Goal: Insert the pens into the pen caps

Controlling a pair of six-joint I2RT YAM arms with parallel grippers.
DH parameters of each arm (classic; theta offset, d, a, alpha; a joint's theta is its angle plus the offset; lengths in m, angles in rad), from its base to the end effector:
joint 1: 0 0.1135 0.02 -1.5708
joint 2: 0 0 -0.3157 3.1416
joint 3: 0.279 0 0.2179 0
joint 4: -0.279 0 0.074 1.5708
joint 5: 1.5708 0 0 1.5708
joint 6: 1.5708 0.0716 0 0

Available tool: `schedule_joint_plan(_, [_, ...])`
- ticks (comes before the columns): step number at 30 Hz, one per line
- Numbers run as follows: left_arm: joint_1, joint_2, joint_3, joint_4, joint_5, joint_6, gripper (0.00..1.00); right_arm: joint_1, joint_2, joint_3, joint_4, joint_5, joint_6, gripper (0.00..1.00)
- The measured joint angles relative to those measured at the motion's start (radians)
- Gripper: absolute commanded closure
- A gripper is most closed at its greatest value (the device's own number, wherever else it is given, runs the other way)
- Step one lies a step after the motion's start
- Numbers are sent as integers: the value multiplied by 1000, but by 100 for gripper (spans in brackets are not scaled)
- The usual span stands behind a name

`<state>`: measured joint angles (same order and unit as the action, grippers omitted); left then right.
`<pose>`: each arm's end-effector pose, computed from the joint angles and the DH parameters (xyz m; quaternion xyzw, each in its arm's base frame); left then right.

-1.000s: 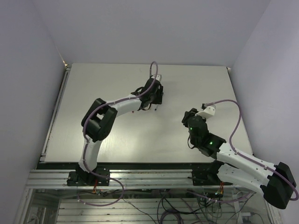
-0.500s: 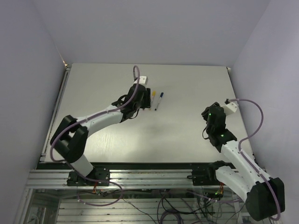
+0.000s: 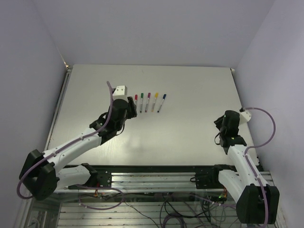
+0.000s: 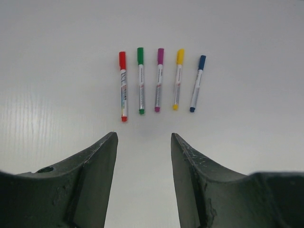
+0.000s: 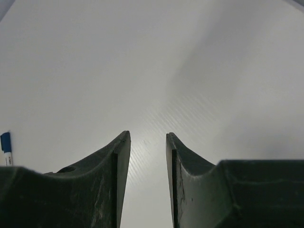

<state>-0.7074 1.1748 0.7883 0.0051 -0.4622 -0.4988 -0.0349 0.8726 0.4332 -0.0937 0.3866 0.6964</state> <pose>0.2055 -0.1337 0.3300 -0.0437 0.8153 -0.1531 0.5568 0.1520 -0.0323 0.2492 0.3937 0.7618 0.0003 0.5144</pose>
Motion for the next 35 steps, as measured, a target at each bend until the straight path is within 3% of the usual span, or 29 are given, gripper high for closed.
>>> schedule_joint_plan(15, [0,-213,-192,-85,-36,-69,41,-2,-98,-9,-169,53,58,51])
schedule_joint_plan(26, [0,-224,-227,-133,-50,-94,41,-2,8,22,-264,92,140,46])
schedule_joint_plan(35, [0,-225,-236,-134,-50,-112,41,-3,-58,26,-278,102,156,45])
